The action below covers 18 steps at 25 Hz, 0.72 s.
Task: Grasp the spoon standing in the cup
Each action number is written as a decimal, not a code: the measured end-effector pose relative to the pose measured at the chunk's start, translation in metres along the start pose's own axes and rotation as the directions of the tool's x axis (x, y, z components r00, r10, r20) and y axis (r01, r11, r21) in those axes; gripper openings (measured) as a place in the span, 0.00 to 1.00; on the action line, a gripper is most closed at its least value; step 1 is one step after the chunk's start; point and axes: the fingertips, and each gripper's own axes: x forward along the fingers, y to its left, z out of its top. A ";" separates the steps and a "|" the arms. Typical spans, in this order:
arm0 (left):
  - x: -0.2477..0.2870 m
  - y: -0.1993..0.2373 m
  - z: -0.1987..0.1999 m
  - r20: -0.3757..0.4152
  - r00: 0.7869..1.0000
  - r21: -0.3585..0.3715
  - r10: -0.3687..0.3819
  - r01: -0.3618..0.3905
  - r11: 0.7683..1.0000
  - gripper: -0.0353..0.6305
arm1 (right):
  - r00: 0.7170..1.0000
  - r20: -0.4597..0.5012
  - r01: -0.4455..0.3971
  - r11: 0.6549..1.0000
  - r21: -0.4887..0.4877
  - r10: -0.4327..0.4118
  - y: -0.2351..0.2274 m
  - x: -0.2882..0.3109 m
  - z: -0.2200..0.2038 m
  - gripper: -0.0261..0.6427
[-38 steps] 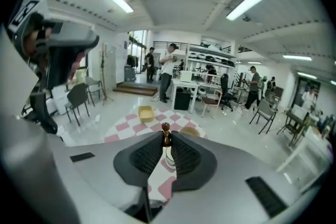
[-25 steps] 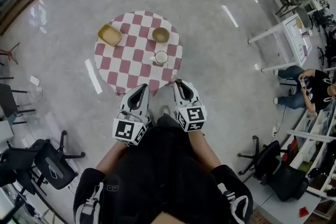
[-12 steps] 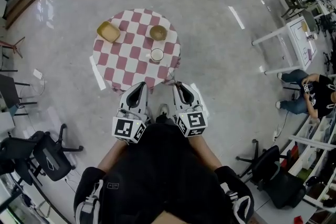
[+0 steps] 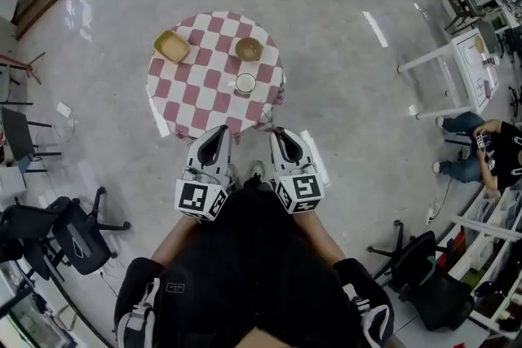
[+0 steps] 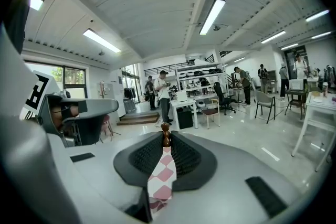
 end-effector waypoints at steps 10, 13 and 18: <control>-0.004 0.003 -0.001 -0.001 1.000 -0.007 0.002 -0.002 1.000 0.06 | 1.000 0.003 -0.007 1.000 -0.001 0.007 0.007 0.002 0.000 0.13; -0.004 0.002 -0.001 -0.003 1.000 -0.010 -0.001 0.001 1.000 0.07 | 1.000 0.004 -0.006 1.000 -0.002 0.006 0.008 0.001 0.001 0.13; -0.004 0.003 0.000 0.001 1.000 -0.009 -0.013 0.013 1.000 0.07 | 1.000 -0.002 -0.004 1.000 -0.001 0.004 0.010 0.002 0.000 0.13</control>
